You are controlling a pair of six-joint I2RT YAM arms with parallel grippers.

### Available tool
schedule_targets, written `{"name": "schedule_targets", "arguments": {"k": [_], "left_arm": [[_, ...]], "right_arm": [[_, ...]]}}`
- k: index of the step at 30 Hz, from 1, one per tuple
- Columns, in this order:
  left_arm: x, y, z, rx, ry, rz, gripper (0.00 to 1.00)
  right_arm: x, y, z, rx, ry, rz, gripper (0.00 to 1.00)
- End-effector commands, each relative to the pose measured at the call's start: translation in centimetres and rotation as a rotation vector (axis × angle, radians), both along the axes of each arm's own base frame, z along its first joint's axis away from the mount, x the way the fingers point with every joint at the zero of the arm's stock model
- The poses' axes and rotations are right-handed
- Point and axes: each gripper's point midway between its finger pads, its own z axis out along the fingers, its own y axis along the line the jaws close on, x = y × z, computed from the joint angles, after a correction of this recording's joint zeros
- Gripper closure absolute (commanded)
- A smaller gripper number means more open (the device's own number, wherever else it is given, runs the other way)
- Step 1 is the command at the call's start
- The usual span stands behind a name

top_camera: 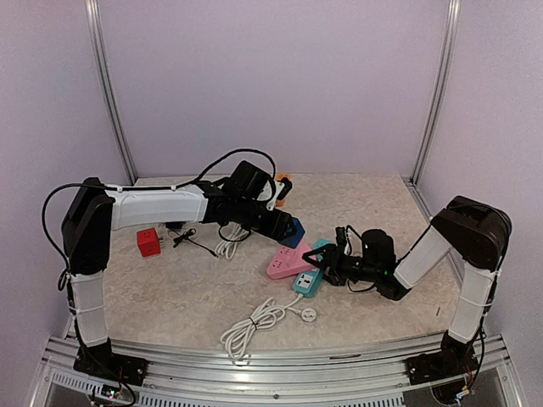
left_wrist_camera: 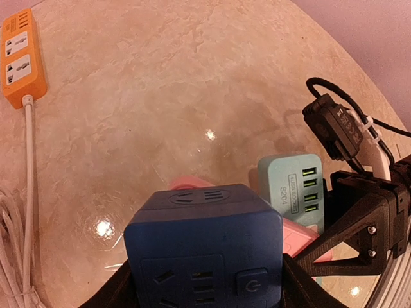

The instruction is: Pull the plug off the socket

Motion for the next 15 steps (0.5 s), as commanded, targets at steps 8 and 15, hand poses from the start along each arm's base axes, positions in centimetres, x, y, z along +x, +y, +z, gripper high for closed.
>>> {"name": "schedule_targets", "arguments": {"k": [8, 15], "left_arm": [[-0.6, 1.6, 9.0, -0.334, 0.011, -0.074, 0.75], [-1.7, -1.2, 7.1, 0.010, -0.180, -0.064, 0.75]], "right_arm": [[0.3, -2.9, -3.8, -0.122, 0.108, -0.125, 1.00], [0.4, -3.0, -3.9, -0.121, 0.111, -0.130, 1.00]]}}
